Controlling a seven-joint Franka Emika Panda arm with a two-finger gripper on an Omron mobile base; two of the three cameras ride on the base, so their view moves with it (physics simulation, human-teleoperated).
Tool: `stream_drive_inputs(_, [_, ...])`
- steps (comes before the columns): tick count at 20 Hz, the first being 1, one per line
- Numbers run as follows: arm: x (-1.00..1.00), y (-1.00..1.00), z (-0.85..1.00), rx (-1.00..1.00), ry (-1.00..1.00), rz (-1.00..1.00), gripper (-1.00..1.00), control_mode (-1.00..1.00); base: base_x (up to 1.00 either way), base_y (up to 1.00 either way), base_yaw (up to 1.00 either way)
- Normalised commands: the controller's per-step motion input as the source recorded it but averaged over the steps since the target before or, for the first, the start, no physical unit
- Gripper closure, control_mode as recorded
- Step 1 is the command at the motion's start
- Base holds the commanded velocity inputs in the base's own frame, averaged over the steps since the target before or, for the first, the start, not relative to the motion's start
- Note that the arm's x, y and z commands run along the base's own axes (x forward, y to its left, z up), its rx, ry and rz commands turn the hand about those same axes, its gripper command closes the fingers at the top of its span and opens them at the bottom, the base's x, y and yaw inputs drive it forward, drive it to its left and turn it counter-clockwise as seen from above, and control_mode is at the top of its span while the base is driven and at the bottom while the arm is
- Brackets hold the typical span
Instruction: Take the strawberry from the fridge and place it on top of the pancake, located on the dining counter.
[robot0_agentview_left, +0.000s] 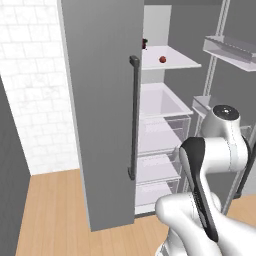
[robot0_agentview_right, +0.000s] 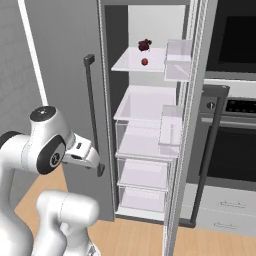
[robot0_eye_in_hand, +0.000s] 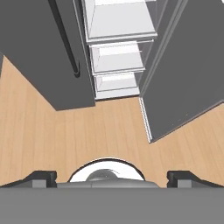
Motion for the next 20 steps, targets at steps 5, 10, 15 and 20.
stream_drive_inputs(5, [0.0, 0.0, 0.0, 0.0, 0.0, 0.0, -1.0, 1.0, 0.0, -0.01, -0.18])
stream_drive_inputs(10, [0.0, 0.0, 0.0, 0.0, 0.0, 0.0, -1.0, 1.0, -0.01, -0.13, -0.31])
stream_drive_inputs(15, [0.0, 0.0, 0.0, 0.0, 0.0, 0.0, -1.0, 1.0, 0.56, 0.0, -0.07])
stream_drive_inputs(20, [0.0, 0.0, 0.0, 0.0, 0.0, 0.0, -1.0, 1.0, 0.74, 0.0, 0.0])
